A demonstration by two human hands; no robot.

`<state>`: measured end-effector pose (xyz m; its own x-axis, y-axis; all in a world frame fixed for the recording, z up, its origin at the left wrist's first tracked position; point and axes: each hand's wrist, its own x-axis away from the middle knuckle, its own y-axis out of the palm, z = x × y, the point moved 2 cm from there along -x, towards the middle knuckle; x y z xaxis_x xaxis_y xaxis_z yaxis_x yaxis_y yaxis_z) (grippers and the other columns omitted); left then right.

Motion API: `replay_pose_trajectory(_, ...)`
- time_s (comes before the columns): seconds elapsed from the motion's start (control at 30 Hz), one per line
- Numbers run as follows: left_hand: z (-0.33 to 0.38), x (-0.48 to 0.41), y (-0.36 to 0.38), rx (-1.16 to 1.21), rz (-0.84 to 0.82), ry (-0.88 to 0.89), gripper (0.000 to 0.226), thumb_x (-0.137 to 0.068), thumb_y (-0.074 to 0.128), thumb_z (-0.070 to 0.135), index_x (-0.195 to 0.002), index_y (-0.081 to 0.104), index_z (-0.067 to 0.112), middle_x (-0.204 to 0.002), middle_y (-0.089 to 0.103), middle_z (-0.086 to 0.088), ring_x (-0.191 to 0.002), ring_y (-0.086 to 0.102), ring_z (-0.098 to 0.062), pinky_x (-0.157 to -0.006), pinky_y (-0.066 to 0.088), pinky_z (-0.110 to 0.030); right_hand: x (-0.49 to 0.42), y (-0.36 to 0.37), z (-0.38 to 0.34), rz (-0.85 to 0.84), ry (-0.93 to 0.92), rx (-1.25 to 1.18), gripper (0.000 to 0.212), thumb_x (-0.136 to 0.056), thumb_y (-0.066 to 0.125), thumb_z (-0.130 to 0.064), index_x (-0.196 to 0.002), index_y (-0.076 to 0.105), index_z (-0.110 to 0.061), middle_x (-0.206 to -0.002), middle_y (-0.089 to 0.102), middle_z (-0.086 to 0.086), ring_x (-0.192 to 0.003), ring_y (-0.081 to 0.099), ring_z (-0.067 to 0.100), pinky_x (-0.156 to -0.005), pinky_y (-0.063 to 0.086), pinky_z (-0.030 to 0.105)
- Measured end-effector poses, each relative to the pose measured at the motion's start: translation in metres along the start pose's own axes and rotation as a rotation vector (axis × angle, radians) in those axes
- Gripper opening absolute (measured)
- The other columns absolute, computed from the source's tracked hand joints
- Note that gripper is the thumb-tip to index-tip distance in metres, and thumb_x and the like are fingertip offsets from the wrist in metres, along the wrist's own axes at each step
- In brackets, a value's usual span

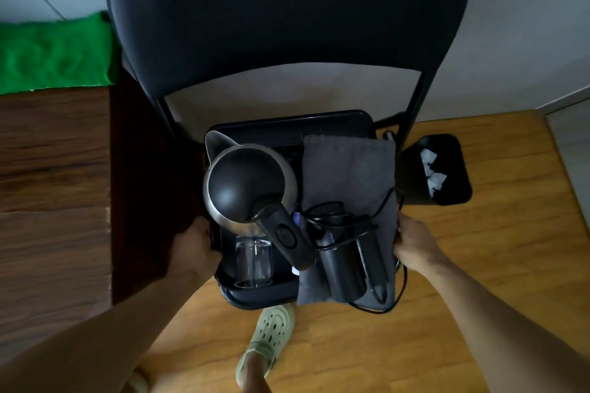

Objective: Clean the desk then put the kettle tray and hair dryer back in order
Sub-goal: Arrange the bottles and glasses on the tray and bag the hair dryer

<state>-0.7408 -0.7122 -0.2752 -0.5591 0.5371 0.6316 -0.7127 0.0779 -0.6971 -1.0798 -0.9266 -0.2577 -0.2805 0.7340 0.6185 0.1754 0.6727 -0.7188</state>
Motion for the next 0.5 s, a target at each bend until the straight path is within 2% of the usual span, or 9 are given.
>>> replay_pose_trajectory(0.07,0.003,0.006,-0.007,-0.009,-0.008,0.021,0.036,-0.073,0.067,-0.005,-0.095,0.048,0.016,-0.074,0.059,0.000,-0.078,0.062,-0.027,-0.063,0.045,-0.031,0.009,-0.006,0.002,-0.001,0.010,-0.008,0.025,-0.088,0.068,-0.010,-0.106,0.060,-0.025,-0.090,0.072,0.000,-0.084,0.069,0.026,-0.063,0.051,0.037)
replay_pose_trajectory(0.17,0.011,0.022,-0.021,0.021,-0.042,0.030,0.035,-0.074,0.066,-0.004,-0.093,0.049,0.020,-0.078,0.060,0.000,-0.075,0.059,-0.021,-0.057,0.044,-0.027,0.027,-0.025,0.003,-0.008,0.025,0.008,0.027,-0.089,0.069,-0.009,-0.109,0.060,-0.024,-0.086,0.070,-0.006,-0.074,0.066,0.014,-0.057,0.049,0.031)
replay_pose_trajectory(0.23,0.019,0.036,-0.034,0.050,-0.047,0.054,0.035,-0.073,0.063,-0.004,-0.089,0.047,0.023,-0.077,0.060,0.002,-0.071,0.057,-0.015,-0.051,0.038,-0.021,0.044,-0.040,-0.003,-0.006,0.031,0.013,0.026,-0.091,0.069,-0.010,-0.110,0.058,-0.026,-0.084,0.068,-0.007,-0.072,0.064,0.013,-0.054,0.043,0.026)
replay_pose_trajectory(0.33,0.029,0.059,-0.058,0.097,-0.041,0.096,0.036,-0.073,0.059,-0.003,-0.083,0.044,0.029,-0.076,0.061,0.006,-0.066,0.055,-0.007,-0.046,0.034,-0.011,0.075,-0.065,-0.018,-0.008,0.037,0.019,0.022,-0.093,0.067,-0.009,-0.105,0.056,-0.024,-0.081,0.065,-0.006,-0.073,0.062,0.014,-0.055,0.042,0.026)
replay_pose_trajectory(0.43,0.031,0.076,-0.086,0.139,-0.046,0.138,0.035,-0.071,0.059,-0.001,-0.083,0.047,0.029,-0.077,0.063,0.005,-0.069,0.058,-0.010,-0.049,0.038,-0.016,0.107,-0.086,-0.038,-0.031,0.032,0.001,0.033,-0.094,0.067,-0.006,-0.114,0.051,-0.026,-0.086,0.067,-0.003,-0.075,0.063,0.016,-0.057,0.042,0.028)
replay_pose_trajectory(0.5,0.027,0.086,-0.105,0.144,-0.058,0.162,0.036,-0.069,0.060,-0.001,-0.081,0.045,0.030,-0.076,0.063,0.005,-0.072,0.059,-0.012,-0.053,0.042,-0.021,0.123,-0.094,-0.050,-0.017,0.018,-0.004,0.037,-0.092,0.070,-0.006,-0.117,0.051,-0.026,-0.091,0.068,-0.004,-0.076,0.062,0.011,-0.059,0.043,0.028)
